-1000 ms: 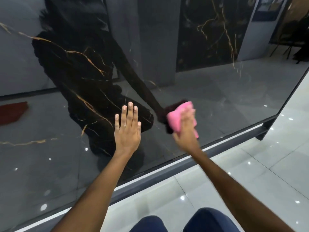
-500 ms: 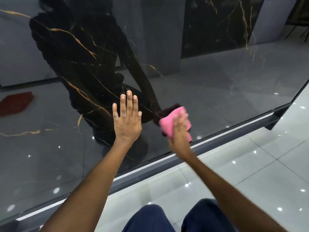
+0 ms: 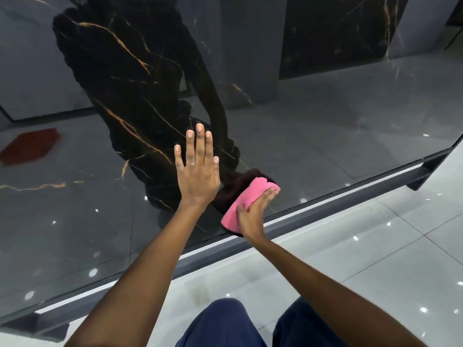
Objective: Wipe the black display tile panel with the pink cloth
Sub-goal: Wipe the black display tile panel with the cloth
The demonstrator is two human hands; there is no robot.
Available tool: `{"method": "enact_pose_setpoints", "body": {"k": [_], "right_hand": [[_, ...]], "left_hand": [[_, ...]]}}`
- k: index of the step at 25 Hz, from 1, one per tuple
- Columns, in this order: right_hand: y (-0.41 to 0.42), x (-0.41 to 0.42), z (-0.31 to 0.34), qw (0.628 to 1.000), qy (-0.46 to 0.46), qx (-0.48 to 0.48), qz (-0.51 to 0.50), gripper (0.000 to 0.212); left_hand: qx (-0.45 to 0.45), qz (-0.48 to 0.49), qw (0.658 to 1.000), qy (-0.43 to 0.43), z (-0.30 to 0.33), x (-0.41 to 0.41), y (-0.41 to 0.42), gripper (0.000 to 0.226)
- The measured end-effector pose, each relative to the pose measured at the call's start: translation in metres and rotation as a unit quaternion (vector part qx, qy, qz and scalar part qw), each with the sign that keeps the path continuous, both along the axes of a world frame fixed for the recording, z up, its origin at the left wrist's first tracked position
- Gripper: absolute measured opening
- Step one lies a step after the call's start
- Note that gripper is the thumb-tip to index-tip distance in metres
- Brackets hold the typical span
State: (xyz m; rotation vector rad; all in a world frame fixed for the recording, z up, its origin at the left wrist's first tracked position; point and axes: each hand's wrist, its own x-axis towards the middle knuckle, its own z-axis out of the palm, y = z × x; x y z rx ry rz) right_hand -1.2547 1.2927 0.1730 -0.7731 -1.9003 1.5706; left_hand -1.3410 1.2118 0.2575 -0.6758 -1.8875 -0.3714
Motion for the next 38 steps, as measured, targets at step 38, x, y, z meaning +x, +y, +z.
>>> {"method": "enact_pose_setpoints", "body": {"k": [38], "right_hand": [[0.101, 0.0, 0.212, 0.904, 0.099, 0.416, 0.012, 0.082]], "left_hand": [[0.068, -0.077, 0.992, 0.08, 0.199, 0.015, 0.075, 0.061]]}}
